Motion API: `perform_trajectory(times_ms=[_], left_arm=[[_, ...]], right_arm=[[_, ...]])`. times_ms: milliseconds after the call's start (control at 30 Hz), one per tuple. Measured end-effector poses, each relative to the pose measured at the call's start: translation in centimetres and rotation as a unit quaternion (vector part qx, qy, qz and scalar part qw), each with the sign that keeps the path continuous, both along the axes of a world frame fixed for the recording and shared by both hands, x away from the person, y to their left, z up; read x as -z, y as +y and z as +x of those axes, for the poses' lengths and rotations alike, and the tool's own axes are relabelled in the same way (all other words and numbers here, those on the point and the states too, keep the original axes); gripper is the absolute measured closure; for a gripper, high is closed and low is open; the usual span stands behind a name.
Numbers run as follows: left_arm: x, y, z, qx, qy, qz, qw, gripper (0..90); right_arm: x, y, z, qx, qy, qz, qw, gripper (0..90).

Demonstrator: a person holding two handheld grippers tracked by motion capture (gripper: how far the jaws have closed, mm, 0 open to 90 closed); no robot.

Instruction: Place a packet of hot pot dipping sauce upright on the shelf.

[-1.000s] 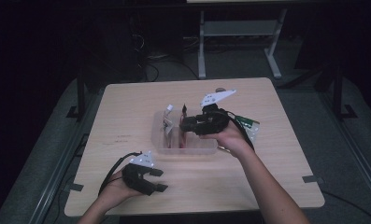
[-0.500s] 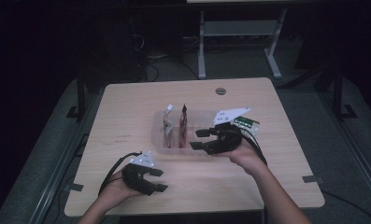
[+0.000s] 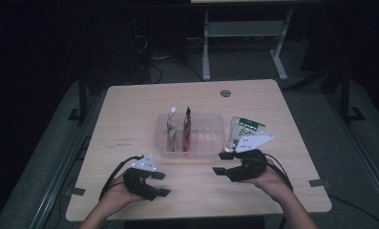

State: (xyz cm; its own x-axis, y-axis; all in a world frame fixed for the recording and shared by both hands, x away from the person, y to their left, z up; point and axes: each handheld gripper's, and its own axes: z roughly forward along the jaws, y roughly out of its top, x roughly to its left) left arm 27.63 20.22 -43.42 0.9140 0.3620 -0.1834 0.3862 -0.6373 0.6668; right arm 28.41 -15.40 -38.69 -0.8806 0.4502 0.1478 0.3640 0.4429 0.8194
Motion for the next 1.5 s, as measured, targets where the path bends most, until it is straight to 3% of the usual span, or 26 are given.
perform_trajectory(times_ms=[100, 267, 333, 500, 567, 633, 667, 700, 733, 767, 867, 1000, 1367, 1400, 1500], left_arm=[[-0.3, -0.1, -0.2, 0.006, -0.002, 0.003, 1.0, 32.5], [-0.8, 0.0, -0.4, -0.002, -0.001, -0.001, 1.0, 30.2], [-0.9, 0.0, -0.5, -0.003, -0.003, 0.001, 1.0, 29.5], [-0.4, 0.3, -0.7, -0.01, -0.007, 0.001, 0.9999, 28.3], [-0.1, 0.3, -0.8, -0.011, -0.004, 0.007, 0.9999, 27.4], [0.3, 0.4, -0.6, -0.011, -0.003, 0.004, 0.9999, 27.4], [0.3, 0.4, -0.6, -0.011, -0.003, 0.004, 0.9999, 27.4], [0.4, 0.4, -0.6, -0.011, -0.003, 0.004, 0.9999, 27.4], [0.5, 0.5, -0.7, -0.009, -0.004, 0.009, 0.9999, 27.4], [0.7, 0.6, -0.9, -0.012, -0.004, 0.004, 0.9999, 27.4], [0.7, 0.7, -0.7, -0.014, -0.002, 0.003, 0.9999, 27.4], [0.7, 0.6, -0.4, -0.015, -0.002, 0.002, 0.9999, 27.4], [0.8, 0.4, -0.6, -0.006, -0.002, 0.013, 0.9999, 27.3], [0.8, 0.5, -0.5, -0.004, -0.004, 0.012, 0.9999, 27.3], [0.9, 0.6, -0.3, -0.002, -0.002, 0.013, 0.9999, 27.3]], right_arm=[[0.2, -0.9, -0.4, 0.008, 0.002, -0.004, 1.0, 41.2], [0.8, -3.3, -0.6, 0.046, 0.003, -0.017, 0.9988, 41.1], [1.1, -4.6, -0.2, 0.073, -0.001, -0.025, 0.997, 41.2], [1.7, -6.1, 0.8, 0.098, 0.003, -0.03, 0.9947, 43.5], [2.1, -6.8, 1.3, 0.114, 0.005, -0.037, 0.9928, 47.9], [2.7, -7.9, 2.1, 0.138, 0.004, -0.051, 0.9891, 60.9], [2.7, -7.9, 2.1, 0.138, 0.004, -0.051, 0.9891, 60.9], [2.9, -8.5, 2.8, 0.152, 0.001, -0.063, 0.9864, 71.0], [2.9, -8.5, 2.8, 0.152, 0.001, -0.063, 0.9864, 71.0], [3.1, -9.2, 3.9, 0.169, 0.003, -0.064, 0.9836, 81.2], [3.8, -9.8, 5.7, 0.189, 0.009, -0.061, 0.98, 89.6], [4.5, -9.8, 6.9, 0.193, 0.02, -0.054, 0.9795, 89.8], [5.9, -7.0, 10.2, 0.183, 0.03, -0.084, 0.9791, 90.0], [6.1, -6.4, 10.9, 0.173, 0.027, -0.093, 0.9802, 90.0], [6.3, -5.8, 11.4, 0.164, 0.035, -0.112, 0.9794, 90.0]])
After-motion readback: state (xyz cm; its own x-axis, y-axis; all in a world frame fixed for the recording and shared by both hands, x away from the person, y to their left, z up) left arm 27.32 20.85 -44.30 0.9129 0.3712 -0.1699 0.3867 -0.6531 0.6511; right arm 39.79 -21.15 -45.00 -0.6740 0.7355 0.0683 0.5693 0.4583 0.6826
